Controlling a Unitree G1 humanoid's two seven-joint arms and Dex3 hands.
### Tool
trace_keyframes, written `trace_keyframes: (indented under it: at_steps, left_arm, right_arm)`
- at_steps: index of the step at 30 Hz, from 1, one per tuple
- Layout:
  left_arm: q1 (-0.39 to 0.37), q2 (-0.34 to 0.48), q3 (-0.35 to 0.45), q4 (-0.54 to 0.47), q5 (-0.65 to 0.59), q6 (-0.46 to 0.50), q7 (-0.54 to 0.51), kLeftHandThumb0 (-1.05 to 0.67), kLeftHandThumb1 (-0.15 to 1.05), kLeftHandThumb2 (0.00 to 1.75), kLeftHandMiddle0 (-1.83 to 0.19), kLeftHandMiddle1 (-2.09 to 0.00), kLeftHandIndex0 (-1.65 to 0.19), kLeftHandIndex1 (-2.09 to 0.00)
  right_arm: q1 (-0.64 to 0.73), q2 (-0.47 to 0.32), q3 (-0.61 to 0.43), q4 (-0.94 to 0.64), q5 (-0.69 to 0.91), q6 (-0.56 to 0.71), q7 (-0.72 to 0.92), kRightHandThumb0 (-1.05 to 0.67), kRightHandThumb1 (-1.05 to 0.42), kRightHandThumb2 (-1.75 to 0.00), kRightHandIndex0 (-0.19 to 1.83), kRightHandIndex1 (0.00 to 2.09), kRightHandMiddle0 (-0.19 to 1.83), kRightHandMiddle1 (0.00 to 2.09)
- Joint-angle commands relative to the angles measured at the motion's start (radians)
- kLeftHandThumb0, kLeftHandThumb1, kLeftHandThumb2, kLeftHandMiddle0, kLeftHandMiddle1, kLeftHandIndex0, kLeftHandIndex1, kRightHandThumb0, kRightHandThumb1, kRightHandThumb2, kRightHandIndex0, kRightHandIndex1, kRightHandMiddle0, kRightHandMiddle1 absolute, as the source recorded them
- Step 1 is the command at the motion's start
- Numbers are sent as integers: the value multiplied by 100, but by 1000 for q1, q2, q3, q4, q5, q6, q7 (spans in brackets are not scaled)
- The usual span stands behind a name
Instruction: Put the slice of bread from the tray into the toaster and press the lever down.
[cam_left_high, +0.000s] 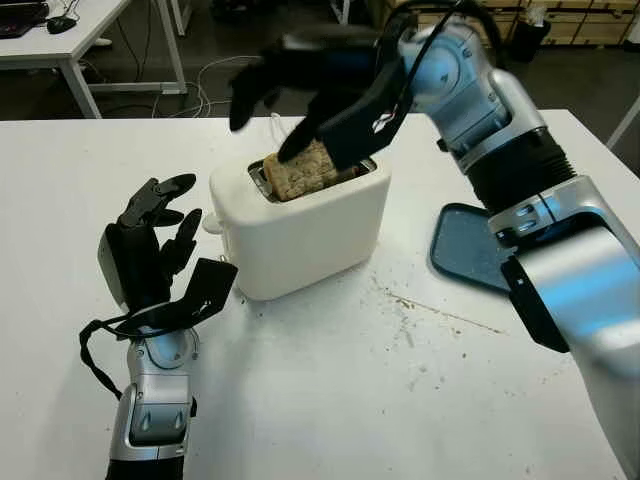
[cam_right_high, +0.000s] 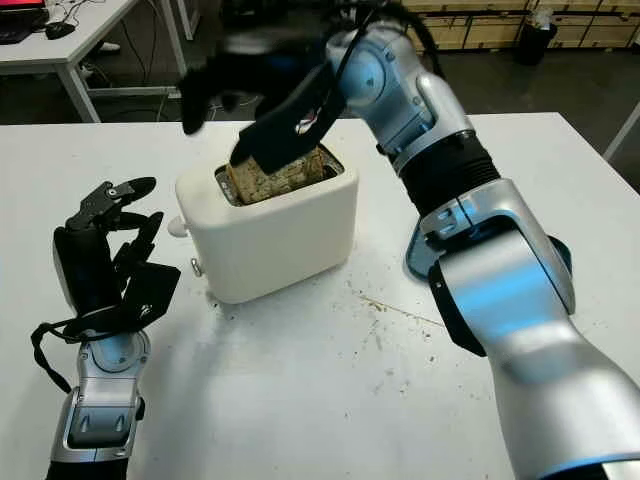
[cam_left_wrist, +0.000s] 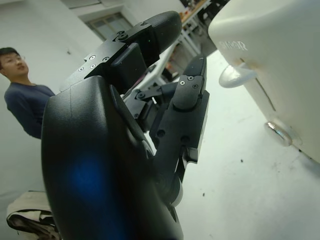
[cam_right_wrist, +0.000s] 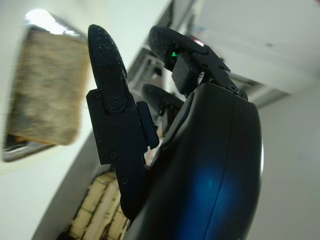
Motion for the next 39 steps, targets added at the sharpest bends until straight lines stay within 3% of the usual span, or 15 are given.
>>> trace_keyframes:
  at_steps: [1,4,9,15,22,27,34,39]
  left_arm:
    - [-9,4,0,8,-6,-15,-2,-7,92,2,-68,-112,-84,-40]
    - [-11,3,-1,8,-4,-12,-1,-8,92,2,-68,-113,-84,-40]
    - [-14,9,0,10,4,-10,-2,-8,92,2,-66,-112,-84,-41]
    - [-14,6,3,2,-2,-1,-7,-11,92,4,-66,-112,-83,-40]
    - [-11,6,8,-6,-12,-3,-20,-8,92,3,-66,-112,-84,-40]
    - [-15,13,4,-7,-3,-1,-29,-7,92,3,-66,-115,-84,-41]
    - [-17,18,-1,-11,13,8,-35,-7,91,1,-65,-114,-84,-42]
    - [-13,35,-6,-15,20,-7,-45,-8,91,1,-67,-113,-85,-42]
  right_arm:
    - [-37,-27,-38,-23,13,-4,-59,-50,-91,-1,31,95,57,50]
    - [-48,-41,-82,-3,38,-8,-91,-45,-89,0,47,83,68,40]
    - [-60,-81,-114,63,37,0,-151,-42,-88,0,55,80,74,37]
    - [20,-110,-193,201,93,-127,-294,-44,-90,-1,72,84,84,40]
    - [340,-140,-295,100,179,-189,-413,-40,-92,-8,76,90,87,34]
    - [662,-112,-363,-86,308,-150,-405,-35,-92,-17,93,70,98,17]
    - [1011,16,-451,-332,476,-86,-459,-39,-92,-24,94,51,99,6]
    - [1145,120,-497,-389,499,-113,-549,-41,-92,-24,108,28,104,2]
